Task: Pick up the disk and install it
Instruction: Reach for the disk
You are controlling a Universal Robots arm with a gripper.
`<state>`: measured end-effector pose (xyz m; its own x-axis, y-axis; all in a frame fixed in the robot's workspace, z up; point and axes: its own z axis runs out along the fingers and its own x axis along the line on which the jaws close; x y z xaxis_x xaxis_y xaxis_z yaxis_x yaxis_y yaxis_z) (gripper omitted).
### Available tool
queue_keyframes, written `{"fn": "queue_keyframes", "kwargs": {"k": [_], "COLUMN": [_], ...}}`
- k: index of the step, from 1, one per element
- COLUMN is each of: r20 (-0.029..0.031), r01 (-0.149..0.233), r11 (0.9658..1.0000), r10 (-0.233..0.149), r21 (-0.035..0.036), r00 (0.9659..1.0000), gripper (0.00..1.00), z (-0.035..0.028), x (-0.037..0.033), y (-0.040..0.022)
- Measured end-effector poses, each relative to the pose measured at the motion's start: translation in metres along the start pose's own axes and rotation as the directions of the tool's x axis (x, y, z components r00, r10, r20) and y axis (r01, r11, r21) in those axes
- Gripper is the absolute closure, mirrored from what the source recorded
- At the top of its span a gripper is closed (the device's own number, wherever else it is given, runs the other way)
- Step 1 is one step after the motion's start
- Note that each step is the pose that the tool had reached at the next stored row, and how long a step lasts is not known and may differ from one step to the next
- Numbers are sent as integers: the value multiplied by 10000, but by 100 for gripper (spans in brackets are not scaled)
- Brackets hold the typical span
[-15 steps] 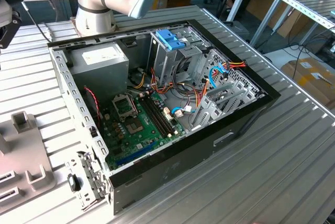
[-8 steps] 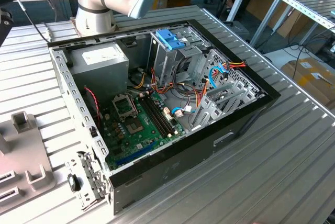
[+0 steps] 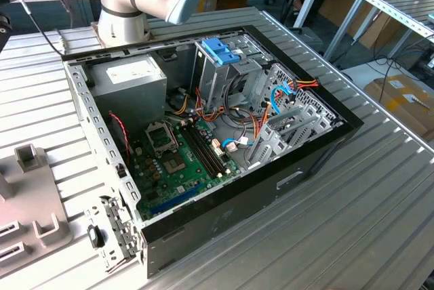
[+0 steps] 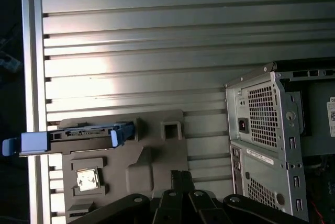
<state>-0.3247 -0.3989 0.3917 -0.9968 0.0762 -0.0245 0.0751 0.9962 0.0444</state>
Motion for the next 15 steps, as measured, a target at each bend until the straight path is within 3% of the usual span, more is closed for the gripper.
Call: {"fn": "queue_keyframes", "kwargs": {"k": [4, 15], "r20": [0, 1], "r01": [-1, 1], "r11": [10000, 10000], "r10": [1, -1], "r21": [0, 0], "r00": [10000, 10000], "gripper": [89, 89], "z": [1, 2], "x": [23, 338], "y": [-2, -26]}}
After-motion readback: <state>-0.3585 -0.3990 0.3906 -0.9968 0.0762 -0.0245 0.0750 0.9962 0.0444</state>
